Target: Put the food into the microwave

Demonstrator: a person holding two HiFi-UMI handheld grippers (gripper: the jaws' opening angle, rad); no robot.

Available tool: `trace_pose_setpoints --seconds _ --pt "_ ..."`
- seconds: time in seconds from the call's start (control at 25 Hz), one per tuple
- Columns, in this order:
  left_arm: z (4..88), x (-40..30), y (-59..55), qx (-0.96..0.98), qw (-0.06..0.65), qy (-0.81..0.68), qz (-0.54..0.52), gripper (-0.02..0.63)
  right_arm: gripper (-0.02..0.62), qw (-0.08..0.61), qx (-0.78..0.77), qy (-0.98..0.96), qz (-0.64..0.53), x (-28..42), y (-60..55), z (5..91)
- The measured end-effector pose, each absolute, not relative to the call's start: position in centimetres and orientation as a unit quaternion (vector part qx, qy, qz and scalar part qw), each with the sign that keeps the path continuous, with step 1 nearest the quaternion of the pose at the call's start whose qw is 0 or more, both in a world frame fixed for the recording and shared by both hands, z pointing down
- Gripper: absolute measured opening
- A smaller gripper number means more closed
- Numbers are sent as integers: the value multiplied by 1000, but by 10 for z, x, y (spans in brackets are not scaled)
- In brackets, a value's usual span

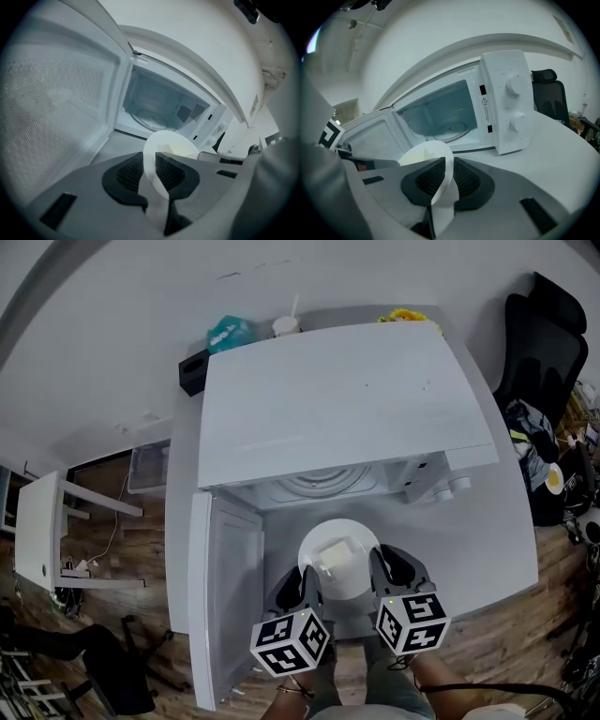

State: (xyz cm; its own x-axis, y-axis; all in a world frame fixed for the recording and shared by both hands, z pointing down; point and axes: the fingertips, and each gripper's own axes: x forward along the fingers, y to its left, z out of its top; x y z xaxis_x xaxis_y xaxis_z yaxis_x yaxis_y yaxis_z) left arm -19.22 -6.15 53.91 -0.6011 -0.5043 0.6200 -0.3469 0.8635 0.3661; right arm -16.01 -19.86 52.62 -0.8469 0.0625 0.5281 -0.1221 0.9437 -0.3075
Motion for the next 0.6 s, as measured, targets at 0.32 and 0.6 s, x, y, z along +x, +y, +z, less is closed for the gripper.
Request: trace_pose_setpoints --seconds 0.32,0.6 --pt "515 -218 -60 236 354 -896 -124 83 66 260 7 -952 161 -189 -199 504" --pt "511 -234 -62 233 347 -900 -123 83 66 254 -3 -955 156 -206 -200 497"
